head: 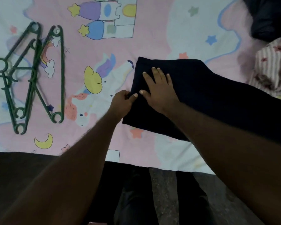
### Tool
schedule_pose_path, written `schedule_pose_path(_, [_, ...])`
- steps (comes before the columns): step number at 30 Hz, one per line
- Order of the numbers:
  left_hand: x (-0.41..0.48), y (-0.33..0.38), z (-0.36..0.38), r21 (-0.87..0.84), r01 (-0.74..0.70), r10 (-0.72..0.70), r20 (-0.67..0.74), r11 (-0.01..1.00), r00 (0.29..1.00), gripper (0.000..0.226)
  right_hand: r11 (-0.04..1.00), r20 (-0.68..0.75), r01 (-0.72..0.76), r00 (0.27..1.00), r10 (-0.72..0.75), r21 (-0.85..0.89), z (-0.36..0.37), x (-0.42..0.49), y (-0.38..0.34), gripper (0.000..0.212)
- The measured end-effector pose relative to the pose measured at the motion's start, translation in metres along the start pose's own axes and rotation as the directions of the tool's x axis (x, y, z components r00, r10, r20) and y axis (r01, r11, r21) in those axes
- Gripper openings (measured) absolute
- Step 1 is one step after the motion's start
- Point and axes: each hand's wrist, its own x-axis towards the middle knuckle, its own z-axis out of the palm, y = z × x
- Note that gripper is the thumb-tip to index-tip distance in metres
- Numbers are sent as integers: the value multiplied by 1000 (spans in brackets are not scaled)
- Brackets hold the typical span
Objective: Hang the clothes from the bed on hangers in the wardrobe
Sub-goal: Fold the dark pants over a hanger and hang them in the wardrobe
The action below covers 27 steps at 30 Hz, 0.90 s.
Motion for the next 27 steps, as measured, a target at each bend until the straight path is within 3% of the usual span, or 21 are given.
schedule_pose_path(4, [1, -13, 0, -16, -27, 27, 15, 1000, 1000, 32, 999, -69, -17, 997, 20, 41, -22, 45, -7, 67])
schedule_pose_path(7, [2, -19, 1, 15, -62, 62, 13, 998, 998, 38, 996, 16, -50, 999, 49, 80, -33, 69, -9, 60])
schedule_pose_path(11, [0, -25, 2, 152, -119, 123, -18, 981, 992, 38, 993, 117, -53, 992, 40, 106, -47, 92, -9, 27])
schedule_pose_path(14, [-3, -29, 2, 137, -118, 128, -71, 984, 989, 42, 1000, -45, -12, 999, 12, 1, -46, 96, -10, 12])
schedule_pose_path(17, [-5, -30, 3, 145, -118, 132, -90, 982, 987, 42, 998, -337, 30, 940, -48, -58, -24, 75, -15, 17])
schedule_pose_path(19, [-7, -32, 4, 192, -133, 152, -85, 972, 985, 39, 993, -448, 120, 886, -117, -23, -5, 52, -24, 23])
schedule_pose_path(22, [-7, -35, 4, 239, -145, 171, -90, 960, 981, 35, 981, -318, 175, 928, -194, -87, 29, 18, -30, 46])
schedule_pose_path(25, [-7, -34, 5, 330, -135, 176, -96, 934, 980, 39, 981, -140, 87, 984, -112, -175, 49, -4, -5, 63])
schedule_pose_path(27, [-8, -31, 7, 378, -117, 171, -112, 918, 979, 40, 974, -129, 32, 990, -63, -226, 45, -8, 23, 65])
